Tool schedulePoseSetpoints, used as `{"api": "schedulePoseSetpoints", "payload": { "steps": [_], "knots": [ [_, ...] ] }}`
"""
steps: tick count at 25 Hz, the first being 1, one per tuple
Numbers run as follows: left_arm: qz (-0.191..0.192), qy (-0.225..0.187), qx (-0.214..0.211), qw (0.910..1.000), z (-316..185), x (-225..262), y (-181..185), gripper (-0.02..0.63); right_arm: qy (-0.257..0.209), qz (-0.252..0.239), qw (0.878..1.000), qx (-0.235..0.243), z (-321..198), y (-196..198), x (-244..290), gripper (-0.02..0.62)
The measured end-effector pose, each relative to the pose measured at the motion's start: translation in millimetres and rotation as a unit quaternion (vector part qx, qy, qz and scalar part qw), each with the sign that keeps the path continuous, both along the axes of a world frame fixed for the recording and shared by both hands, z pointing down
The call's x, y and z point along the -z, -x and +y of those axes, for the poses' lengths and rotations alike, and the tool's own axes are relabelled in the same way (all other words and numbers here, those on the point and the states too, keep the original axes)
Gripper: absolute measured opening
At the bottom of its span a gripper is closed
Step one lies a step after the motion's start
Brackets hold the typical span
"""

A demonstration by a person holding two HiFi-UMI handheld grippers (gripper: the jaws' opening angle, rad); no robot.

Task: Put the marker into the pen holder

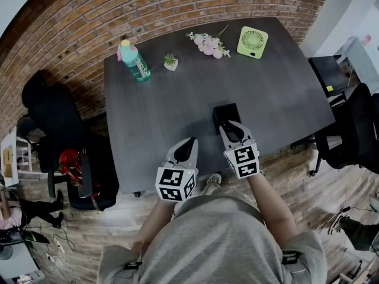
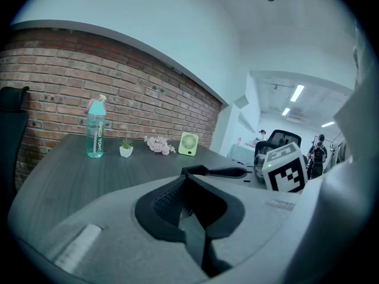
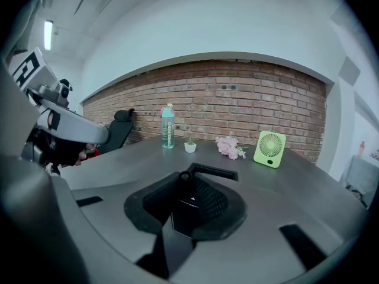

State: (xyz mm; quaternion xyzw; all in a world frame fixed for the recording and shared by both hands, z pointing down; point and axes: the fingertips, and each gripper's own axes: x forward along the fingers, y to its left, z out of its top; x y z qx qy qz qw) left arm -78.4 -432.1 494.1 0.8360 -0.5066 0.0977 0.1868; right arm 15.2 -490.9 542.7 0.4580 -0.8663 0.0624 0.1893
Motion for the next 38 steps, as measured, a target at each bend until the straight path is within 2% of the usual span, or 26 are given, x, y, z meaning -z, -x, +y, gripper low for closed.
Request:
{"api": "schedulePoseSetpoints", "payload": {
  "steps": [17,29,38],
  "knots": [
    [-0.005,-0.004,-0.002,1.0000,17,4,2,0.018,0.002,0.021,1.000,0.012,6,10,-3,0.081],
    [-0.009,-0.010,-0.007,0.9999,39,6,-2,0.018,-0.001,0.028,1.000,0.002,6,9,-5,0.081],
    [-0.013,-0.017,-0.003,0.9998,70,11,3,0.018,-0.023,0.020,1.000,-0.008,28,4,13,0.081]
  ]
}}
